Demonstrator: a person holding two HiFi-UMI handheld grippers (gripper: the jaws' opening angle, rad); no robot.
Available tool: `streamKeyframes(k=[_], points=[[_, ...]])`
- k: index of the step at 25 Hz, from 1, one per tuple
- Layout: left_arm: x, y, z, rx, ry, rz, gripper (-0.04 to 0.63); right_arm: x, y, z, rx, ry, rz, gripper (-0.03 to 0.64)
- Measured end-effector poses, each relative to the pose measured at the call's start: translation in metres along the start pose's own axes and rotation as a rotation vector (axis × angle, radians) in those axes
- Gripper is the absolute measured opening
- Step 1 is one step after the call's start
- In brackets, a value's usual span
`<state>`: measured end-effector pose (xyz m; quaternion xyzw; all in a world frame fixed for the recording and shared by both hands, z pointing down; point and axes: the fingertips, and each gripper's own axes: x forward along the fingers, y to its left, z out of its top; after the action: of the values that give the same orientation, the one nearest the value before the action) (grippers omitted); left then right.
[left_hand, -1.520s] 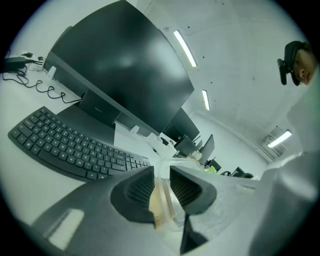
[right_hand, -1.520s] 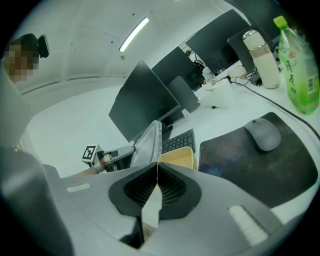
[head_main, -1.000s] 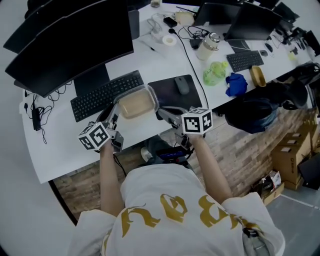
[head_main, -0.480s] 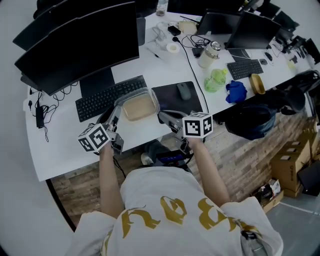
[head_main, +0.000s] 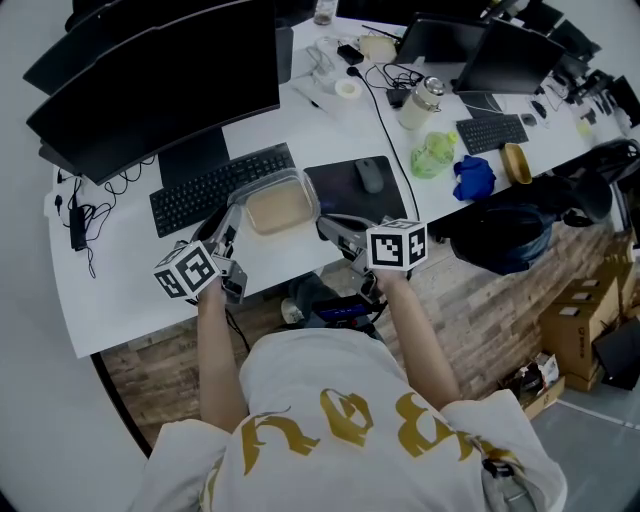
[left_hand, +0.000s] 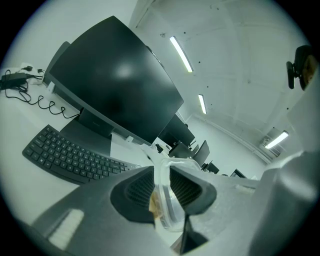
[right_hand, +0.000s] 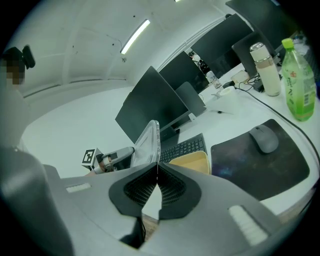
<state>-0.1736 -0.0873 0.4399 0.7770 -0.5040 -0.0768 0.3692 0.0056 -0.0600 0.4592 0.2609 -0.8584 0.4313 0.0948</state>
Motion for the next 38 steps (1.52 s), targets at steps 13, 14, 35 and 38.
streamKeyframes(k=[13,14,35,38], points=[[0.003,-0.002,-0.004,-0.005,0.007,-0.006,0.095,-0.003,-0.004,-0.003,0.003,0.004,-0.014,0.025],[0.004,-0.003,-0.003,-0.004,0.008,-0.007,0.095,-0.003,-0.004,-0.003,0.006,0.004,-0.014,0.025],[0.015,0.003,-0.006,-0.022,0.028,-0.011,0.095,0.001,-0.011,-0.006,0.028,0.039,-0.026,0.025],[0.016,0.006,-0.008,-0.031,0.035,-0.009,0.095,0.002,-0.013,-0.005,0.029,0.041,-0.033,0.025]])
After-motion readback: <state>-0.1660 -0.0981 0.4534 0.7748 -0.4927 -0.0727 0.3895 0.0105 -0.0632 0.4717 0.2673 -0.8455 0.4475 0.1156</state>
